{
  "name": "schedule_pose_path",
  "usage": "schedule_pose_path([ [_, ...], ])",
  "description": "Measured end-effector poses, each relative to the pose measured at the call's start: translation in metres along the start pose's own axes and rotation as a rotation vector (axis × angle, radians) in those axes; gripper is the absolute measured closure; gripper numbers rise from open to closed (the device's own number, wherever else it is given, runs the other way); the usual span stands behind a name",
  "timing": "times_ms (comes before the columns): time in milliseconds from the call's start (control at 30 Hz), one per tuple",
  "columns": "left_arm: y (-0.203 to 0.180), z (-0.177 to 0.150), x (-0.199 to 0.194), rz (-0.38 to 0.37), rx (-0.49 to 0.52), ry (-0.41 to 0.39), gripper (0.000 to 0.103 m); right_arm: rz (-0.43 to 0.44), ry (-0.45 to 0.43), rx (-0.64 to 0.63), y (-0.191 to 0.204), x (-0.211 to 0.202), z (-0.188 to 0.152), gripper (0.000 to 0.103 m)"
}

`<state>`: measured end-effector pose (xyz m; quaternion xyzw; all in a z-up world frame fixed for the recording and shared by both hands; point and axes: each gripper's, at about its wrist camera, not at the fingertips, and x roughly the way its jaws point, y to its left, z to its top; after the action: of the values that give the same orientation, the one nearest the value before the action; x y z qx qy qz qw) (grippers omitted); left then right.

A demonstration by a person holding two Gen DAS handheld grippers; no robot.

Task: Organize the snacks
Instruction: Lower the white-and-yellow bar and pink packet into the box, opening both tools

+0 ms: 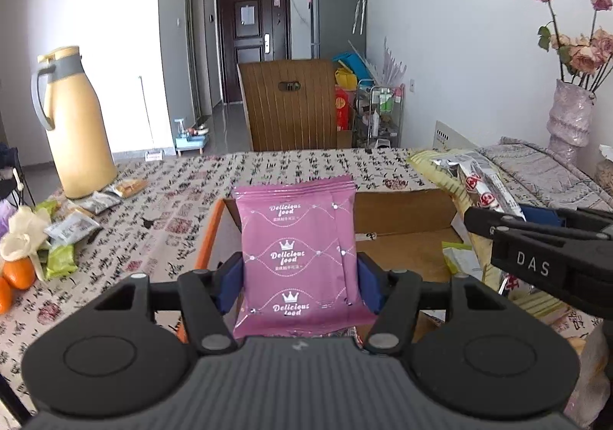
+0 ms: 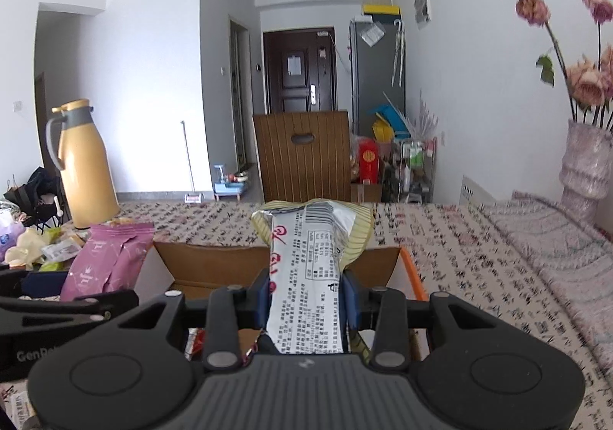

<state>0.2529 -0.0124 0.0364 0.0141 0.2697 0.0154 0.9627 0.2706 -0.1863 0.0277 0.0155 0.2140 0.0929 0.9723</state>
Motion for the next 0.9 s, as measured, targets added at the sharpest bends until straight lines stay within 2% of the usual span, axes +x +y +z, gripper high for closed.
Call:
schedule_pose_path([
  [300, 0.006, -0.012, 0.033, 0.003, -0.018, 0.060, 0.041, -0.012, 0.088, 0.019, -0.007, 0.029, -0.017, 0.066],
  [567, 0.012, -0.017, 0.039, -0.011, -0.040, 0.082, 0.041, -0.017, 0.134, 0.027, -0.011, 0.042, -0.023, 0.064],
  [633, 0.013, -0.016, 0.037, -0.014, -0.046, 0.073, 0.038, -0.020, 0.139, 0.030, -0.012, 0.042, -0.023, 0.057],
  [700, 0.014, -0.016, 0.035, -0.008, -0.048, 0.063, 0.023, -0.025, 0.135, 0.036, -0.012, 0.041, -0.024, 0.045],
  [767, 0.014, -0.015, 0.033, -0.004, -0.049, 0.050, 0.017, -0.033, 0.127, 0.048, -0.014, 0.039, -0.024, 0.042],
  [800, 0.014, -0.015, 0.032, -0.004, -0.053, 0.049, 0.006, -0.034, 0.124, 0.051, -0.015, 0.038, -0.024, 0.039],
  [833, 0.014, -0.015, 0.031, 0.005, -0.058, 0.043, 0.000, -0.034, 0.121, 0.056, -0.015, 0.037, -0.024, 0.029],
  [900, 0.015, -0.014, 0.029, 0.025, -0.066, 0.033, 0.000, -0.036, 0.111, 0.067, -0.016, 0.035, -0.024, 0.012],
])
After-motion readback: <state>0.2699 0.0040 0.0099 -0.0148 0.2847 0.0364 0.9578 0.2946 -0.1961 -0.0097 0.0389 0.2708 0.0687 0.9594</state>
